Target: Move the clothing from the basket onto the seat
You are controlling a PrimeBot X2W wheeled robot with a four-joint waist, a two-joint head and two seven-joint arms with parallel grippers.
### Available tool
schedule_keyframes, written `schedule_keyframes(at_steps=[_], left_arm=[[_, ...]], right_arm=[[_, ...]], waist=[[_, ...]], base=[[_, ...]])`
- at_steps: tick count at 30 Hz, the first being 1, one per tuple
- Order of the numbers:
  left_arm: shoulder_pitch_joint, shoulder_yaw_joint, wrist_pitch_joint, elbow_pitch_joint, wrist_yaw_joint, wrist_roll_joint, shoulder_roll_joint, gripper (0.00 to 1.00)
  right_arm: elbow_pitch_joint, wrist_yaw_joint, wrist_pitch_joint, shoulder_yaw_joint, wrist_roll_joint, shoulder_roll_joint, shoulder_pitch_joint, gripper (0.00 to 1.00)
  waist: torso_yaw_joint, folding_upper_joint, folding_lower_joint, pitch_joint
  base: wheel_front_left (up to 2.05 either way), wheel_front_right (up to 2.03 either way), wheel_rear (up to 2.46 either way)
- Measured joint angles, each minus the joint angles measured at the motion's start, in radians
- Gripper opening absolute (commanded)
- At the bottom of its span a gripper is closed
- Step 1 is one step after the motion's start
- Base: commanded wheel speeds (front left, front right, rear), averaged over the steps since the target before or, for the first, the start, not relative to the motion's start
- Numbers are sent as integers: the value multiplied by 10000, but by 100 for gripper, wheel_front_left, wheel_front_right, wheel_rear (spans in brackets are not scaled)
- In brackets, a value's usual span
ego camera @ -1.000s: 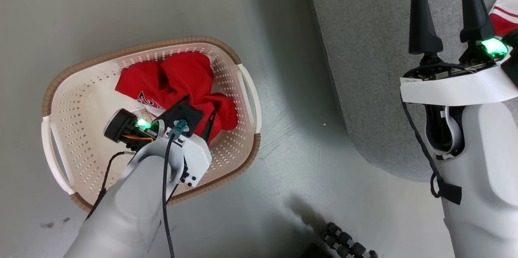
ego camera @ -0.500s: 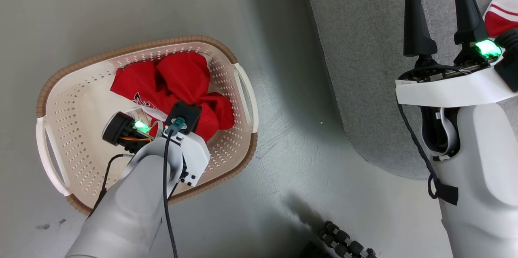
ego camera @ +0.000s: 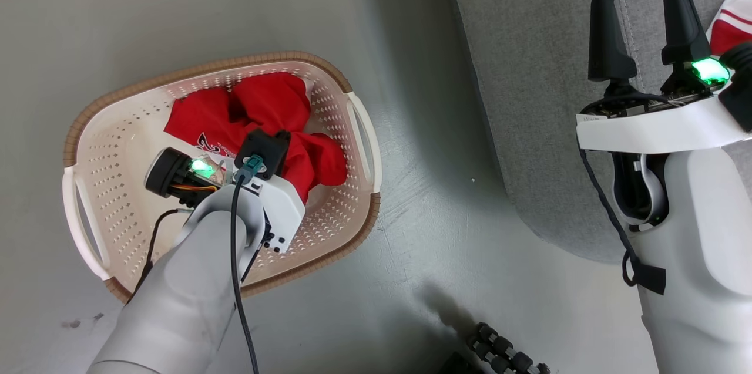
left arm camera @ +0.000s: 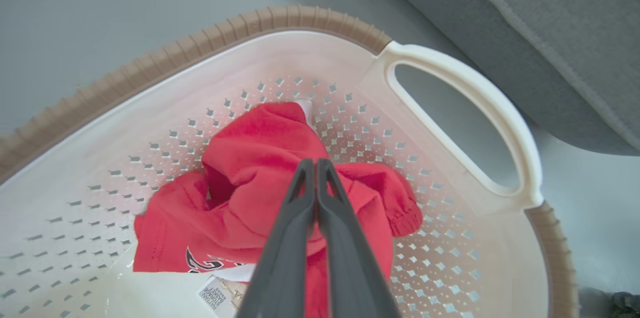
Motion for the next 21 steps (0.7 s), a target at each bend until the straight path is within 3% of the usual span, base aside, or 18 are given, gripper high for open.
schedule_keyframes(at_steps=[21], left_arm=[[29,-67,-117,-1327,326,153,307,0]], right_arm=[[529,0,-88,56,-244,-10,-173,100]], waist=[[586,0,0,-559]], base=[[0,0,0]])
